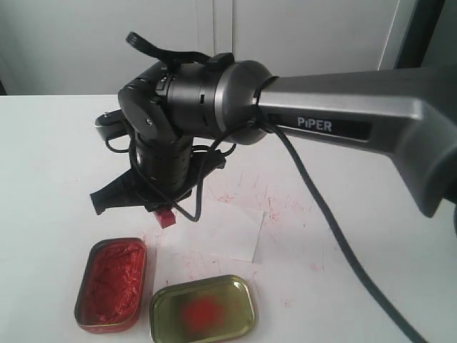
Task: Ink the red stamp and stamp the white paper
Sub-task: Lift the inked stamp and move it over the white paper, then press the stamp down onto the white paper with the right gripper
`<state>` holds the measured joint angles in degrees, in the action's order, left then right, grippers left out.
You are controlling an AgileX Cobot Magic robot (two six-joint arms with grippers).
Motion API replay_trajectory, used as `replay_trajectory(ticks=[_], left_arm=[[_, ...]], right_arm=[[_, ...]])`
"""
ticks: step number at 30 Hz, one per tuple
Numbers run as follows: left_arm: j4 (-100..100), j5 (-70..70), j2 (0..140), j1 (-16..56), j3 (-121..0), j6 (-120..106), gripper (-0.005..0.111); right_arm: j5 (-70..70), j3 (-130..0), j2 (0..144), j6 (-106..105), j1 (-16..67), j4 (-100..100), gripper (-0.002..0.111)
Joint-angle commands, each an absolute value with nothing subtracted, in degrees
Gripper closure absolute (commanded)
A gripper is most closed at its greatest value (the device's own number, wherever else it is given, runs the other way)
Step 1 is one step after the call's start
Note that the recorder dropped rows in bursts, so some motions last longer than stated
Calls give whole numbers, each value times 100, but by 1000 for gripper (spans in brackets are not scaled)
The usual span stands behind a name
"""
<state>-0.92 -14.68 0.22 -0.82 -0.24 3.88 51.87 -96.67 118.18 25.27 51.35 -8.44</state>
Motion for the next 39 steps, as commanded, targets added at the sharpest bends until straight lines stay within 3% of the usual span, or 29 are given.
replay_trajectory(ticks=[1,13,26,39], left_arm=[[-93,-1466,0,-90,0,402,107],[-93,-1466,0,-90,0,402,107],[-93,-1466,0,-90,0,402,107],[-93,-1466,0,-90,0,402,107]], right_arm=[[5294,-9656,11742,2310,4893,-695,108],[5264,-9618,11742,1945,4393,-169,108],[3936,-8344,11578,1792,4219,132,108],[3515,-8257,11656,1210,4206,-358,108]])
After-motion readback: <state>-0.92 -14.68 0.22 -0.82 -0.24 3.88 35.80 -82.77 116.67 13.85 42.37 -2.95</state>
